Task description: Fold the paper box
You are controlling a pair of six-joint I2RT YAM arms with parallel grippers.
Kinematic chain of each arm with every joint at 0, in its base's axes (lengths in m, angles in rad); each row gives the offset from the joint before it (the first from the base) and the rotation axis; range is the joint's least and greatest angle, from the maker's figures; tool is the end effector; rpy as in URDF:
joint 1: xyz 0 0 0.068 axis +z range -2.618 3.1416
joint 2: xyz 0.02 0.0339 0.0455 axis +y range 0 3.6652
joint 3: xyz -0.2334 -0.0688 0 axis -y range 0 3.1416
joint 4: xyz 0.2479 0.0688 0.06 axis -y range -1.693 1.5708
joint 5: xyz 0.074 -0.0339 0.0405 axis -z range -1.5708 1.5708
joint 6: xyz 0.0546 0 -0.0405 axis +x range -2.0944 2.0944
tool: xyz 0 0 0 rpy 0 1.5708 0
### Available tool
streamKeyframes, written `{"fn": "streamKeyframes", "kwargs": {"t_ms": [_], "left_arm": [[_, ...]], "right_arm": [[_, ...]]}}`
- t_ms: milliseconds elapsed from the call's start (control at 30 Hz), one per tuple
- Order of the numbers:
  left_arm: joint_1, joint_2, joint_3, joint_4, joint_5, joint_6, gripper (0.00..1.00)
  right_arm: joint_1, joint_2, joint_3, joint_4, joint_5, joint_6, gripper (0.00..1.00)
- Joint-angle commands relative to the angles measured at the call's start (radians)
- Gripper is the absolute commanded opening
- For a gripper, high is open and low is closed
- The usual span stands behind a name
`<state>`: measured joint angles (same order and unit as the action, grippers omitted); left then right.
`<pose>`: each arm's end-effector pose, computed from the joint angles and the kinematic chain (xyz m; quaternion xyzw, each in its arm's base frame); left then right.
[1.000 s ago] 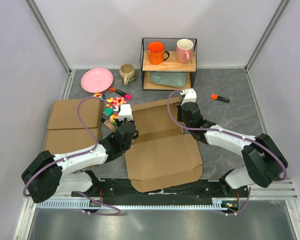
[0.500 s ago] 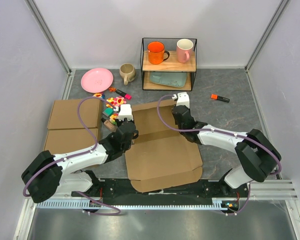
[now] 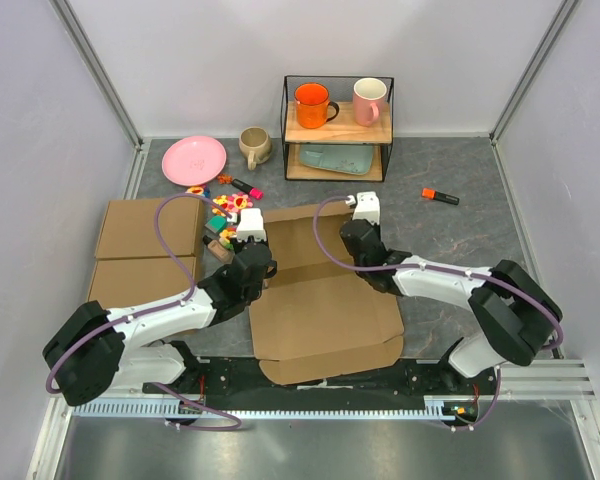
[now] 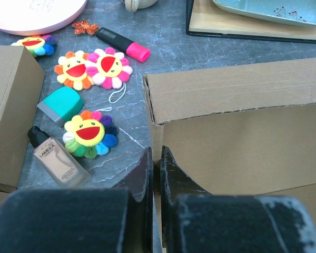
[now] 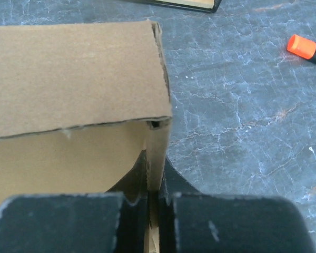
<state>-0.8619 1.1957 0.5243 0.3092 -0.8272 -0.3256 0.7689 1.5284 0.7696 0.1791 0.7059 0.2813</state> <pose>0.2061 -0.1785 0.1841 -0.0206 0.7871 -0.0170 0.6163 0.2603 0.2026 0.1564 -0.0398 0.8407 -0.0394 0.5385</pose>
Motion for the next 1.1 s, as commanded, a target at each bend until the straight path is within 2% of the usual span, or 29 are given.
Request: {"fn": "streamKeyframes", "kwargs": {"t_ms": [0, 100, 200, 300, 333, 400, 433, 467, 533, 633, 833, 1000, 1067], "left_arm": [[-0.017, 0.018, -0.021, -0.079, 0.036, -0.029, 0.02], [-0.017, 0.021, -0.023, -0.064, 0.028, -0.023, 0.02], [-0.017, 0.022, -0.036, 0.023, -0.004, 0.013, 0.02], [-0.015, 0.042, -0.090, 0.274, -0.068, 0.120, 0.02], [-0.015, 0.053, -0.140, 0.514, -0.090, 0.163, 0.02], [-0.009, 0.096, -0.199, 0.815, -0.070, 0.317, 0.02], [-0.003, 0.167, -0.246, 0.956, -0.005, 0.371, 0.02], [0.001, 0.209, -0.256, 1.198, 0.023, 0.448, 0.02], [0.006, 0.343, -0.207, 1.348, 0.011, 0.523, 0.02], [0.009, 0.416, -0.107, 1.354, 0.000, 0.611, 0.02], [0.032, 0.554, -0.023, 1.354, -0.021, 0.559, 0.02], [0.017, 0.576, -0.110, 1.355, -0.056, 0.444, 0.02], [0.014, 0.561, -0.144, 1.344, -0.064, 0.399, 0.02]], "right_arm": [[0.044, -0.008, -0.076, -0.032, -0.048, 0.030, 0.00], [0.050, -0.030, -0.107, 0.003, -0.052, 0.029, 0.00], [0.052, -0.088, -0.151, 0.100, -0.054, 0.015, 0.00], [0.050, -0.129, -0.185, 0.233, -0.022, -0.025, 0.00], [0.050, -0.137, -0.196, 0.278, -0.011, -0.056, 0.00], [0.052, -0.146, -0.230, 0.422, 0.019, -0.077, 0.00], [0.050, -0.145, -0.239, 0.468, 0.038, -0.091, 0.00], [0.052, -0.139, -0.256, 0.562, 0.050, -0.123, 0.00], [0.050, -0.103, -0.265, 0.649, 0.076, -0.151, 0.00], [0.047, -0.033, -0.270, 0.778, 0.122, -0.185, 0.00], [0.027, 0.090, -0.251, 0.859, 0.130, -0.133, 0.00], [0.024, 0.104, -0.302, 0.803, 0.129, -0.038, 0.00], [0.021, 0.072, -0.334, 0.765, 0.126, 0.002, 0.05]]}}
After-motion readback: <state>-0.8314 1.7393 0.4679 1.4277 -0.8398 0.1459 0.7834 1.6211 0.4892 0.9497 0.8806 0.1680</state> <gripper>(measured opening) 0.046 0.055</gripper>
